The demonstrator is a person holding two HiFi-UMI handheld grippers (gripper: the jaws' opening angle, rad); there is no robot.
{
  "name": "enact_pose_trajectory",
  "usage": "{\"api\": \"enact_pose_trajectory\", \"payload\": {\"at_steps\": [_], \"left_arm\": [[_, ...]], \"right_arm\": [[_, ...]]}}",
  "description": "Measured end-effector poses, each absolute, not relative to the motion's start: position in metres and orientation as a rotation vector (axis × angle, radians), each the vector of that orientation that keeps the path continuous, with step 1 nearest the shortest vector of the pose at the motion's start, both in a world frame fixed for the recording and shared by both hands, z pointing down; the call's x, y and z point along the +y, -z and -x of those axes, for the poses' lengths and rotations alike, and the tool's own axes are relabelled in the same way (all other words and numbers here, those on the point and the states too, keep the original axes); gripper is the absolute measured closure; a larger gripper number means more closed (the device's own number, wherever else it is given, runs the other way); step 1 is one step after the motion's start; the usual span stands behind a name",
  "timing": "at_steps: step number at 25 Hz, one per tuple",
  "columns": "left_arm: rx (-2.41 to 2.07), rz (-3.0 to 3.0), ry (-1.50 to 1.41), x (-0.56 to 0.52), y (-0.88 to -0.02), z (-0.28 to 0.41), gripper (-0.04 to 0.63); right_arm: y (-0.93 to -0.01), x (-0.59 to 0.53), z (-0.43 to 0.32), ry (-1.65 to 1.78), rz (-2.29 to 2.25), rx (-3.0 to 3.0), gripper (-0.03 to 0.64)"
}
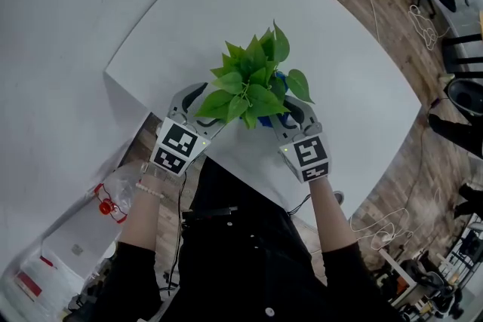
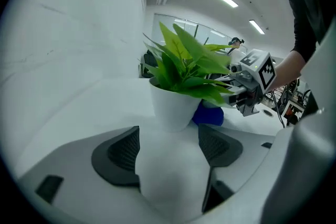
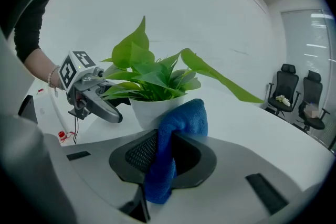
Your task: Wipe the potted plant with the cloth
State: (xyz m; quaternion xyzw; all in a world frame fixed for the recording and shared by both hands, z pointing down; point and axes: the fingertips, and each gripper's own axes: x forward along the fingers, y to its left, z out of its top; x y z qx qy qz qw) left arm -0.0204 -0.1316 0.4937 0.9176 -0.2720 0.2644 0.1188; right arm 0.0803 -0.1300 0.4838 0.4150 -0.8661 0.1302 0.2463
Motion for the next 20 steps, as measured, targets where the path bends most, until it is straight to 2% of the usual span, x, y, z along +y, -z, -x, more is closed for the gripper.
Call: {"api": "enact_pose_trajectory", "payload": {"at_steps": [10, 20], "left_arm": [[-0.397, -2.872, -0.997, -0.151, -0.508, 0.008, 0.252], [-0.158, -2.974, -0.984, -0.158, -0.505, -0.012, 0.252]], "right_arm": [[-0.487, -0.147, -0.084, -0.362, -1.165, -2.341, 0.523], [-0.490, -0.156, -0.081, -0.348, -1.152, -2.334, 0.523]]}}
